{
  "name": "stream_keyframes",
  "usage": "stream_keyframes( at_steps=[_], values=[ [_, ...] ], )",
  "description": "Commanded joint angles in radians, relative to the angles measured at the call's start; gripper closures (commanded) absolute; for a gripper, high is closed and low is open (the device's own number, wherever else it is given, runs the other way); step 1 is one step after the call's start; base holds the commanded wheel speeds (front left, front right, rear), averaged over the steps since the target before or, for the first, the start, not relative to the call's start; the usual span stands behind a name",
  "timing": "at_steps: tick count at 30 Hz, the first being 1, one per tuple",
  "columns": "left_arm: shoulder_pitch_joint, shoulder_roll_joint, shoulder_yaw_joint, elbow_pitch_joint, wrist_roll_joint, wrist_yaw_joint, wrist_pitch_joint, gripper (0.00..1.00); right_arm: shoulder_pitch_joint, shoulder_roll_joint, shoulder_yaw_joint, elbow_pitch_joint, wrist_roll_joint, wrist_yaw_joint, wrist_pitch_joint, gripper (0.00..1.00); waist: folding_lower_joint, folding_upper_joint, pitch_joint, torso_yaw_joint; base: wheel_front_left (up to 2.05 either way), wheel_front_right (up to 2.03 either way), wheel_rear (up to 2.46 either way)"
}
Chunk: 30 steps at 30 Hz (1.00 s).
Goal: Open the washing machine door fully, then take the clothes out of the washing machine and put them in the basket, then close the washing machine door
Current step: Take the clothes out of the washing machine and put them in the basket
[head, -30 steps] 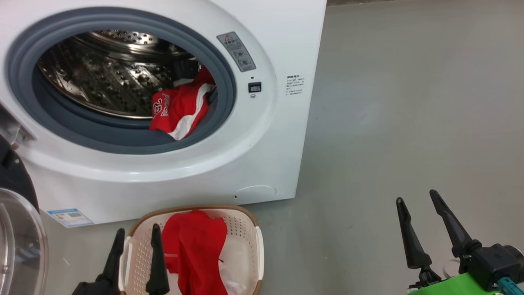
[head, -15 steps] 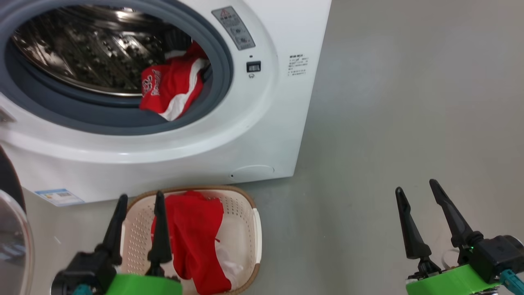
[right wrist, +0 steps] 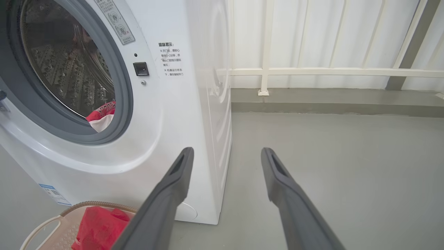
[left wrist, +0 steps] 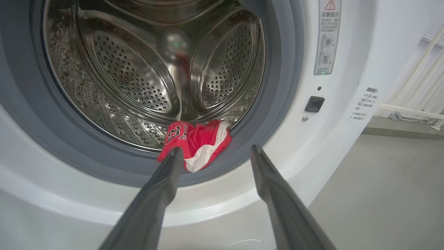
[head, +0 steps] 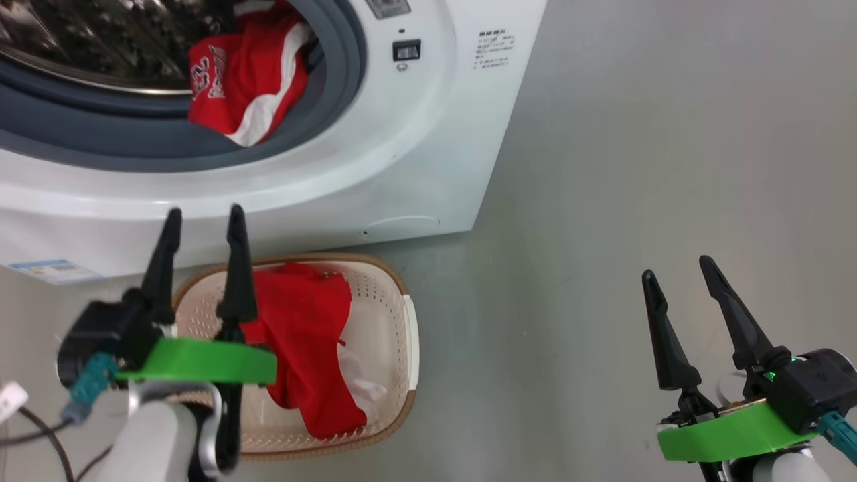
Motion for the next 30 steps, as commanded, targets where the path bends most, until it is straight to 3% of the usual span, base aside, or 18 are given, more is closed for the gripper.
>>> stream_keyframes(
  at_steps=[1,16,30],
  values=[
    [-0.027,0.028,0.038,-0.014,-0.002,-0.008,-0.007,0.00,-0.023,-0.011,0.026,-0.026,0.013,0.006,-0.006,0.00,0.0000,0.0000,0.036,-0.005,0.00,0.00,0.00],
    [-0.338,0.062,0.071,0.205,-0.010,-0.063,-0.014,0.00,-0.083,-0.011,0.044,-0.022,0.036,0.006,-0.006,0.00,0.0000,0.0000,0.148,-0.036,0.00,0.00,0.00],
    [-0.620,0.129,0.068,0.430,-0.006,-0.087,0.061,0.00,-0.120,-0.011,0.069,-0.010,0.041,0.006,-0.006,0.00,0.0000,0.0000,0.224,-0.069,0.00,0.00,0.00]
  ],
)
